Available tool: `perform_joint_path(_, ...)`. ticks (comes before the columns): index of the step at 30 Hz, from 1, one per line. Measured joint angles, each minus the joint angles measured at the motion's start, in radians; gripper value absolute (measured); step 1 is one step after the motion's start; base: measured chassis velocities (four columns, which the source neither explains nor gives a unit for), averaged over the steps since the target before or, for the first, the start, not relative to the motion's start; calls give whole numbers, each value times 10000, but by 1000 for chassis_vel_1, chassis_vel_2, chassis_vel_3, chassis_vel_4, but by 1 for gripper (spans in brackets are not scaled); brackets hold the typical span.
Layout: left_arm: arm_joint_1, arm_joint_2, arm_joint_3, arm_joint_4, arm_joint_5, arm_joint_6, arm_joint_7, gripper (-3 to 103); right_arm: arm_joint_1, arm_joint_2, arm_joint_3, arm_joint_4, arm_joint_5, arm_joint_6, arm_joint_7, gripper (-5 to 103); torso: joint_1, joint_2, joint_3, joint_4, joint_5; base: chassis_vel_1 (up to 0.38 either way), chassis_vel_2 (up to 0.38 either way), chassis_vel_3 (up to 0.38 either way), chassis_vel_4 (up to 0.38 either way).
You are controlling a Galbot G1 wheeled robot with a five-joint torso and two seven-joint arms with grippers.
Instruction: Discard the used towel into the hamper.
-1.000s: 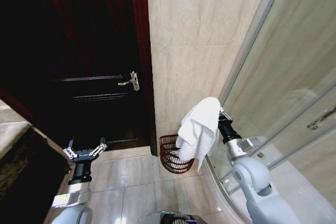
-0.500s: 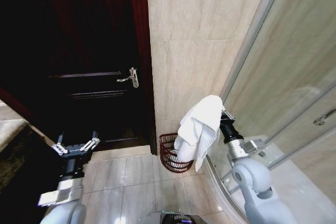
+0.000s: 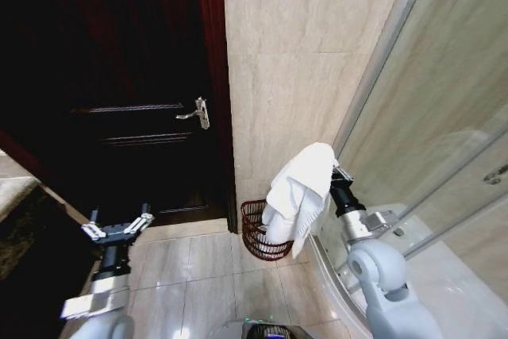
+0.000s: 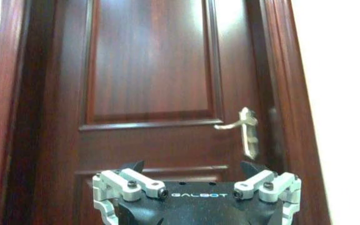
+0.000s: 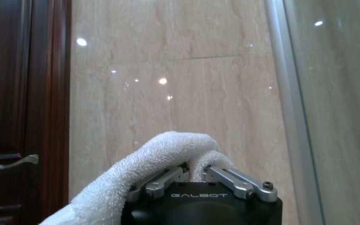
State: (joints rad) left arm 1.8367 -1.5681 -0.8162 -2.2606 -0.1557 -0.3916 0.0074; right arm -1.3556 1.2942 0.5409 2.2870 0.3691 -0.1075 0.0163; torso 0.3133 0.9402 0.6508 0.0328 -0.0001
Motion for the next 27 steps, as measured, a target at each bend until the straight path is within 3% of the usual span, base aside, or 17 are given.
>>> perform_joint_path(10, -163, 248, 568, 235, 308, 24, -27, 100, 92, 541, -247, 40, -702, 144, -85, 4, -218, -491, -273, 2, 0, 0, 0, 0, 0)
perform_joint_path(17, -390, 355, 864, 230, 419, 316, -32, 100, 352, 518, -237, -23, -751, 24, -20, 4, -368, -835, -467, 2, 1, 0, 0, 0, 0)
perform_joint_path(27, -239, 374, 846, 195, 433, 184, -22, 100, 1189, 525, -483, -871, -727, -111, 155, 4, -555, -1251, -695, 3, 2, 0, 0, 0, 0)
